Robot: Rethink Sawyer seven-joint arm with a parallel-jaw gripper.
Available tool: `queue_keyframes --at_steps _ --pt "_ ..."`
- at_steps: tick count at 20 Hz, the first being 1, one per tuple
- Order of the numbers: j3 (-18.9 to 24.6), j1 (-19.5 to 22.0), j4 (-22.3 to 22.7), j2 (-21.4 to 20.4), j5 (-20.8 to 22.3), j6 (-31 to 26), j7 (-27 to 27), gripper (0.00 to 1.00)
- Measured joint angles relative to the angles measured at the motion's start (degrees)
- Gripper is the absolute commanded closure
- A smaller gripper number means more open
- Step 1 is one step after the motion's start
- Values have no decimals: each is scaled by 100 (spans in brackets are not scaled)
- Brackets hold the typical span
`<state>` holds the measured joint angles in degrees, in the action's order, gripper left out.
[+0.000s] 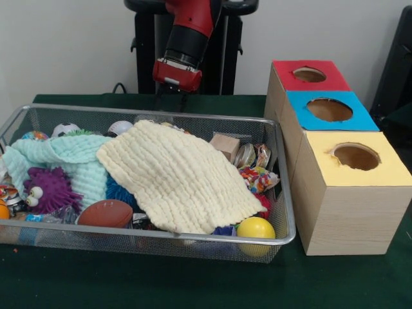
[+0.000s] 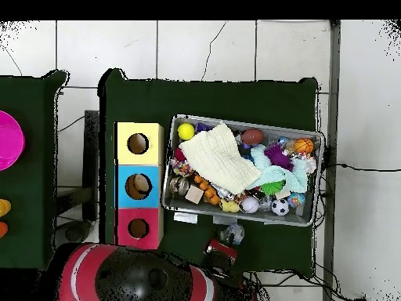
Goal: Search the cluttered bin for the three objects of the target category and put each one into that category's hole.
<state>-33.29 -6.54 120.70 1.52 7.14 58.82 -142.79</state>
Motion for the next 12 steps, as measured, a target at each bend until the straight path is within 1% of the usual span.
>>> queue_keyframes --at_steps 6,12 --pt "12 1 1 -130 1 -452 0 0" --pt "11 7 1 -197 1 -749 0 0"
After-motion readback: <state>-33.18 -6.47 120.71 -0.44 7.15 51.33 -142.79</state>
